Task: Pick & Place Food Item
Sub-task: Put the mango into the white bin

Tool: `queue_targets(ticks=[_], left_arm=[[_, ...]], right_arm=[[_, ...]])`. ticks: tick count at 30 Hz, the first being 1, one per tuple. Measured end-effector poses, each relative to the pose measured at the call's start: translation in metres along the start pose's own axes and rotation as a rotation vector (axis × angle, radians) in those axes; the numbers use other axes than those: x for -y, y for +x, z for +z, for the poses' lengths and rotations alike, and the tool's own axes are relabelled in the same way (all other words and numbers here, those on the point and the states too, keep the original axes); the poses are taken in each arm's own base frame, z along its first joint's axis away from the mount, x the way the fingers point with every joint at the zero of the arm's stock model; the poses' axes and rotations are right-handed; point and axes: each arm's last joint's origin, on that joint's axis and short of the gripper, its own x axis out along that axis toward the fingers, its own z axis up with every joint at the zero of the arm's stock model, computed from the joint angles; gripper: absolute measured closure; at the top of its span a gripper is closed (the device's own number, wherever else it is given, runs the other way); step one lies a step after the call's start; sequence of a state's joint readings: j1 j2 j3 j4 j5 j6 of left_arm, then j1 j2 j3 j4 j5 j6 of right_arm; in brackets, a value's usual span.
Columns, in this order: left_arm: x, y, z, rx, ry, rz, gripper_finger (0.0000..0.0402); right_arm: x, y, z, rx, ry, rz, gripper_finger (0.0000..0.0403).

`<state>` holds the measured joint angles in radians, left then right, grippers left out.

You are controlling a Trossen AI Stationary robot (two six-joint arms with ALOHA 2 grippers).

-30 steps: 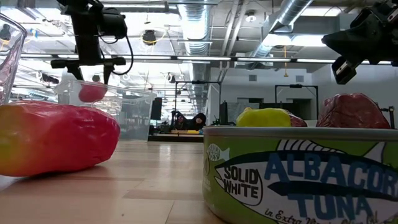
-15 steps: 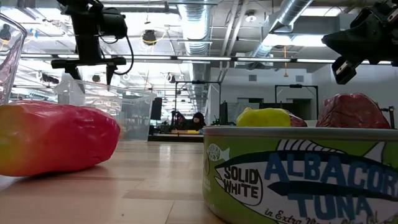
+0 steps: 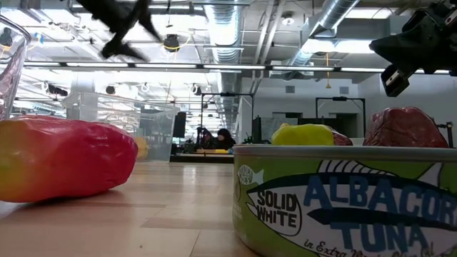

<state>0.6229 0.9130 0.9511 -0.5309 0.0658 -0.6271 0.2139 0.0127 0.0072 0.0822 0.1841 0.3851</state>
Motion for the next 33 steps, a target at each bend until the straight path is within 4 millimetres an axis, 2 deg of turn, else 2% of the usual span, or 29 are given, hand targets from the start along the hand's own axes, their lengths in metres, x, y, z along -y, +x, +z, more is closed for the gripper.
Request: queue_targets(ticks=[3,5,7,11,16,22,33], left_arm=[[0.027,0.002,-0.016,-0.106,0.195,-0.212,0.0107],[0.043,0.006,-0.033,-0.173,0.332,-0.278,0.0107],[0.054,0.012,-0.051,-0.235,0.437,-0.263,0.0108],[0.065,0.026,-0.082,-0.447,0.611,-0.162,0.0108],[0.064,0.047,-0.113,-0.717,0.808,-0.011,0.0108],[0.050,0.069,-0.136,-0.977,0.994,0.082,0.0107],[0.034,0.103,-0.165,-1.194,1.188,0.096,0.0107]], right_arm=[[0.000,0.000,0.000,0.000,0.000,0.000,0.0393],[0.000,0.000,0.000,0.000,0.000,0.000,0.0393],[0.000,0.000,0.000,0.000,0.000,0.000,0.0393],[0.000,0.000,0.000,0.000,0.000,0.000,0.0393],[0.000,0.000,0.000,0.000,0.000,0.000,0.0393],[0.000,0.000,0.000,0.001,0.000,0.000,0.0393],[0.000,0.000,0.000,0.000,0.000,0.000,0.0393]])
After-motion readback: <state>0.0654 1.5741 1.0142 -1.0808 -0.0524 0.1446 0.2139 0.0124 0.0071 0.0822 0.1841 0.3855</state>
